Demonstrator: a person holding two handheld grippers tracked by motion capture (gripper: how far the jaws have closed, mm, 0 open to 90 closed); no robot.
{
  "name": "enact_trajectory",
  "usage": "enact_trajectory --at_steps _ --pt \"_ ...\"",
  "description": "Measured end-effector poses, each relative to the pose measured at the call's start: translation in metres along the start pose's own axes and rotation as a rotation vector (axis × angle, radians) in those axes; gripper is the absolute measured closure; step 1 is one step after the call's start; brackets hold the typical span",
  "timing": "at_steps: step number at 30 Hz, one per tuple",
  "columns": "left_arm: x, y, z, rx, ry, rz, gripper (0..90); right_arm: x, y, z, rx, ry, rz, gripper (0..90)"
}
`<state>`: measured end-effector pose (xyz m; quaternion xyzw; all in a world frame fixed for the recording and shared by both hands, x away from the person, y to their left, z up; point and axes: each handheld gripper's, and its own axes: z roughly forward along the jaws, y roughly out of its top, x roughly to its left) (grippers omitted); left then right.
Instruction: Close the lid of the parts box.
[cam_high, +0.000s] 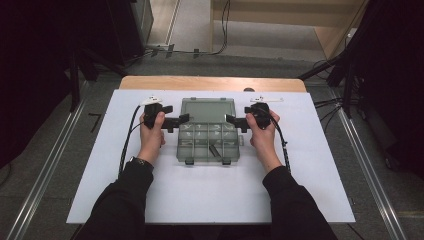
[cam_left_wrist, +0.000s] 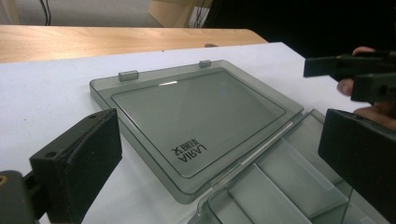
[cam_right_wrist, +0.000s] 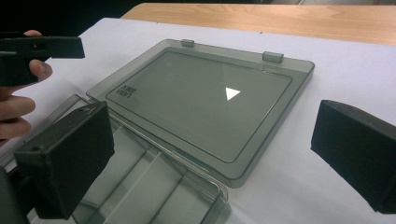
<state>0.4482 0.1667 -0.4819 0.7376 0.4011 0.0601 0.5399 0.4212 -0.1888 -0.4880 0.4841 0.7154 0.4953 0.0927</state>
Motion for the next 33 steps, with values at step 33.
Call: enact_trajectory --at_steps 33 --pt "0.007 -0.008 0.025 0.145 0.084 -0.152 35.3 -0.013 -0.002 0.028 0.151 -0.012 0.159 31.2"
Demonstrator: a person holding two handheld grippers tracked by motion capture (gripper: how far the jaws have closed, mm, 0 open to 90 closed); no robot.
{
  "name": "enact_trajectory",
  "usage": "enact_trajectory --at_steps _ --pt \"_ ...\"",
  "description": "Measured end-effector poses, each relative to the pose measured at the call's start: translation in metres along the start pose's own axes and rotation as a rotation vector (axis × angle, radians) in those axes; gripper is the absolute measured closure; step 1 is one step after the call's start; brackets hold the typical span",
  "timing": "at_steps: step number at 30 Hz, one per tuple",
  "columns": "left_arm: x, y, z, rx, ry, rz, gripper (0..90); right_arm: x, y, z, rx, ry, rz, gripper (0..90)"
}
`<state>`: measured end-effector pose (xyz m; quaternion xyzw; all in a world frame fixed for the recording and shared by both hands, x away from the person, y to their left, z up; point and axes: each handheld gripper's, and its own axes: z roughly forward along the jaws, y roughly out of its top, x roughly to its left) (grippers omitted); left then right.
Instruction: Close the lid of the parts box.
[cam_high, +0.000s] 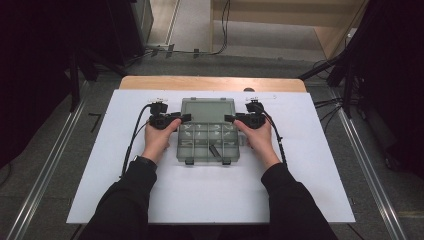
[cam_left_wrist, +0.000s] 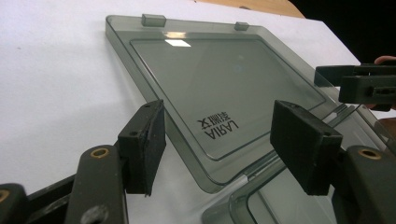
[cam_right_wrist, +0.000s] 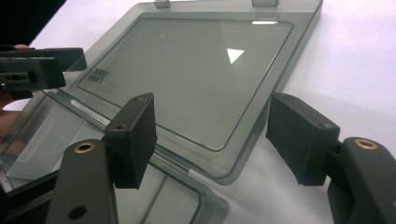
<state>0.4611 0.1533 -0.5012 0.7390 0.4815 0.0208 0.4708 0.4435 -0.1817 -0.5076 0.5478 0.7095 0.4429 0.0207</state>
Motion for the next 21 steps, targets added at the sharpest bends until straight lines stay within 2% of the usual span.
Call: enact_trajectory --at_steps 9,12,17,21 --pt "-0.0007 -0.0005 0.0015 0.015 0.011 -0.014 35.2 -0.0004 -0.0010 0.0032 0.016 -0.012 0.017 31.4" --pt "0.0013 -0.0007 0.0018 0.023 -0.002 -0.032 35.2 -0.0004 -0.0020 0.0056 0.030 -0.025 0.024 31.4" --pt "0.0018 -0.0015 0.0039 0.047 0.010 -0.046 35.4 -0.0035 -0.0029 0.0073 0.034 -0.003 0.065 31.7" --pt "0.0012 -0.0013 0.0045 0.046 0.016 -0.049 35.5 -0.0068 -0.0030 0.0070 0.042 0.033 0.103 36.4"
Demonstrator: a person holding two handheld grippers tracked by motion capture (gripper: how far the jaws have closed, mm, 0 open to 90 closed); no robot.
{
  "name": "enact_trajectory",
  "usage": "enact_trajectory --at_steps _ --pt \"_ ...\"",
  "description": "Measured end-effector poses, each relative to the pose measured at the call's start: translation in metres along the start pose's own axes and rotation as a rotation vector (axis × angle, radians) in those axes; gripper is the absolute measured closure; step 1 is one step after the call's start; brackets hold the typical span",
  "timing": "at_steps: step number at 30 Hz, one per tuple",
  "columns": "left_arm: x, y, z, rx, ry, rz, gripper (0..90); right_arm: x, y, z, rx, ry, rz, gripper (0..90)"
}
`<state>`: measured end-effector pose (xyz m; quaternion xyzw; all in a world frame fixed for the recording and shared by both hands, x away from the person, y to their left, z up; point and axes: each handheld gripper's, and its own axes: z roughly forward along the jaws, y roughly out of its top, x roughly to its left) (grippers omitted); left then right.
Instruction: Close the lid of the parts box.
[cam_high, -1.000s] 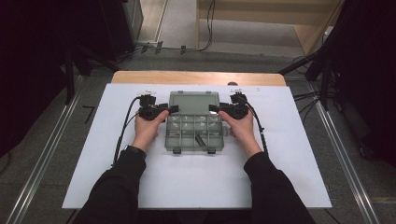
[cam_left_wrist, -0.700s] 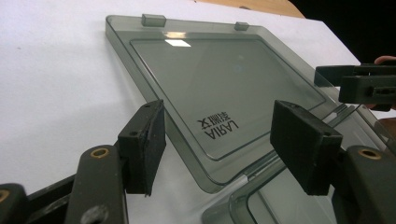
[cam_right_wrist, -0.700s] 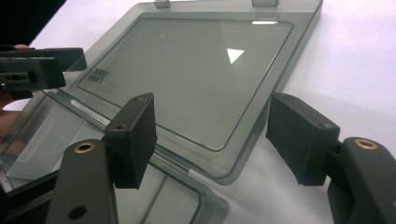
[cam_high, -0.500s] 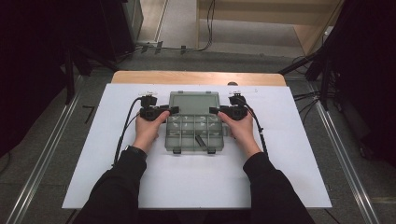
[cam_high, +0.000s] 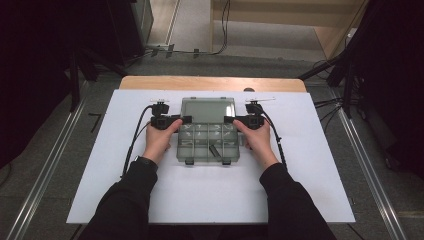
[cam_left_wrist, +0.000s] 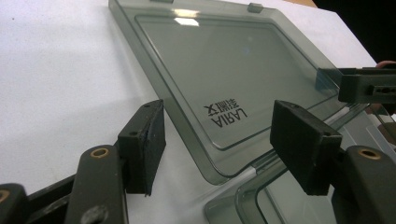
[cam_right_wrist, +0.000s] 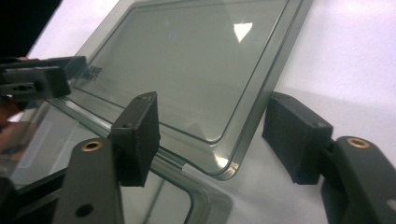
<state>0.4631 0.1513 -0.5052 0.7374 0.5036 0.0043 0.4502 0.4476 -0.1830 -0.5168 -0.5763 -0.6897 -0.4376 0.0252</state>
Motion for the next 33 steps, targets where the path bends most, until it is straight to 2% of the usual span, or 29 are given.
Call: enact_trajectory --at_steps 3,7,12,15,17,20,27,30,31,33 --pt "0.000 0.001 -0.001 -0.005 0.000 -0.009 37.5 0.001 0.000 -0.001 0.002 -0.017 -0.003 41.0" --pt "-0.001 0.001 -0.002 -0.022 0.014 0.005 41.7 0.003 -0.001 -0.002 -0.007 -0.043 -0.022 46.7" --pt "-0.002 0.002 -0.004 -0.035 0.027 0.013 47.0 0.002 0.000 -0.006 -0.026 -0.040 -0.043 51.3" --pt "-0.002 0.004 -0.006 -0.050 0.012 0.001 48.9 0.002 -0.001 -0.009 -0.050 -0.045 -0.050 56.4" --pt "-0.003 0.004 -0.007 -0.056 0.002 0.006 52.9 0.002 -0.001 -0.011 -0.066 -0.045 -0.052 60.1" --pt "-0.005 0.005 -0.009 -0.069 0.018 0.036 55.7 0.002 -0.001 -0.016 -0.096 -0.042 -0.070 65.7" --pt "-0.008 0.006 -0.017 -0.102 0.049 0.103 71.4 0.003 -0.002 -0.025 -0.126 -0.041 -0.132 74.5" --pt "-0.005 0.006 -0.022 -0.115 0.020 0.106 77.2 0.005 -0.004 -0.029 -0.140 -0.053 -0.161 77.0" --pt "-0.004 0.005 -0.024 -0.122 0.013 0.115 78.6 0.007 -0.004 -0.030 -0.145 -0.065 -0.169 80.5" --pt "-0.004 0.004 -0.026 -0.123 0.016 0.130 82.4 0.008 -0.005 -0.031 -0.150 -0.073 -0.189 80.7"
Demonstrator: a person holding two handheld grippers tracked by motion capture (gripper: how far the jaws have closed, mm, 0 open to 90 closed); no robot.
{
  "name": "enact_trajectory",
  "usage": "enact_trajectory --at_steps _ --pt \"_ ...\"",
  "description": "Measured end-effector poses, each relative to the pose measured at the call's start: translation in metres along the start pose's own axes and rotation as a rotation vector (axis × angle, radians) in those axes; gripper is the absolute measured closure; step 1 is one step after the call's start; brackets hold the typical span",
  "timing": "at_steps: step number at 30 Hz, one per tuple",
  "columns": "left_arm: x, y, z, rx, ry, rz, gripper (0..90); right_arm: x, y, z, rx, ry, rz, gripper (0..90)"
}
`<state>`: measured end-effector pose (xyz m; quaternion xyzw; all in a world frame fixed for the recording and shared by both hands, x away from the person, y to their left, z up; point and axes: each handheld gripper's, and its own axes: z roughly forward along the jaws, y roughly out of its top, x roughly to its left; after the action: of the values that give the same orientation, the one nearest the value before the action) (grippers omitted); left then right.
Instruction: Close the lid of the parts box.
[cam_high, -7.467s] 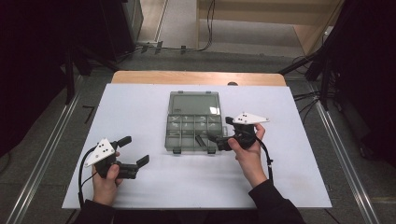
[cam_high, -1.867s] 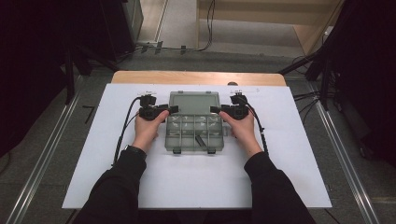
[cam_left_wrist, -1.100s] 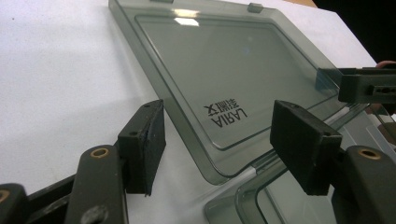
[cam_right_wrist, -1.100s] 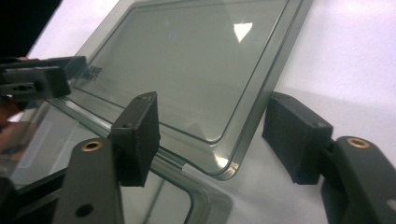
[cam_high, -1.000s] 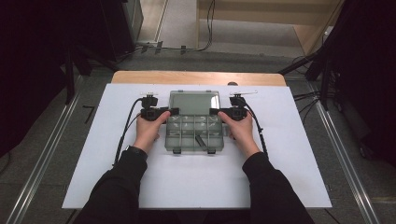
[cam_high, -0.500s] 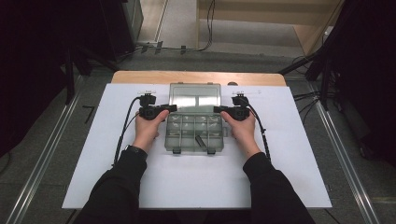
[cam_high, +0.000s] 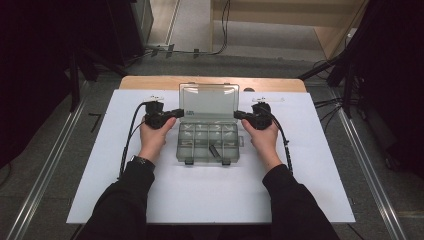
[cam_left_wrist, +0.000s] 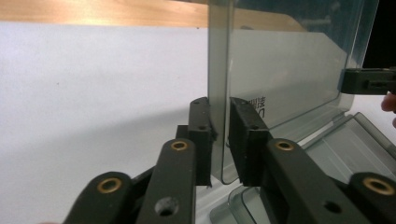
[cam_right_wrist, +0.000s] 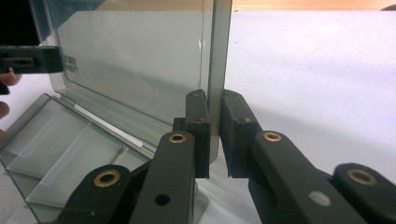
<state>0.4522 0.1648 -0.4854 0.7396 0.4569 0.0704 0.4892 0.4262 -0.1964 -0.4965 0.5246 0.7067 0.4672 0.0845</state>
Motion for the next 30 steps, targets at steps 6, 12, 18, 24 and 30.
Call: enact_trajectory --at_steps 6,12,18,24,30 --pt "0.002 0.000 -0.002 -0.002 -0.013 0.013 82.6 0.004 -0.002 -0.001 -0.019 -0.018 -0.060 81.2" --pt "0.003 0.006 -0.006 -0.079 -0.020 -0.022 78.8 0.004 -0.004 -0.002 -0.035 -0.017 -0.094 81.3" --pt "-0.001 0.007 -0.005 -0.075 0.001 0.003 82.2 0.006 -0.007 -0.003 -0.058 -0.027 -0.126 81.3" --pt "-0.005 0.007 -0.006 -0.078 0.024 0.040 84.0 0.009 -0.004 -0.001 -0.038 -0.057 -0.110 72.0" --pt "-0.007 0.004 -0.008 -0.096 0.030 0.068 84.2 0.014 0.015 -0.008 -0.078 -0.049 -0.089 68.9"
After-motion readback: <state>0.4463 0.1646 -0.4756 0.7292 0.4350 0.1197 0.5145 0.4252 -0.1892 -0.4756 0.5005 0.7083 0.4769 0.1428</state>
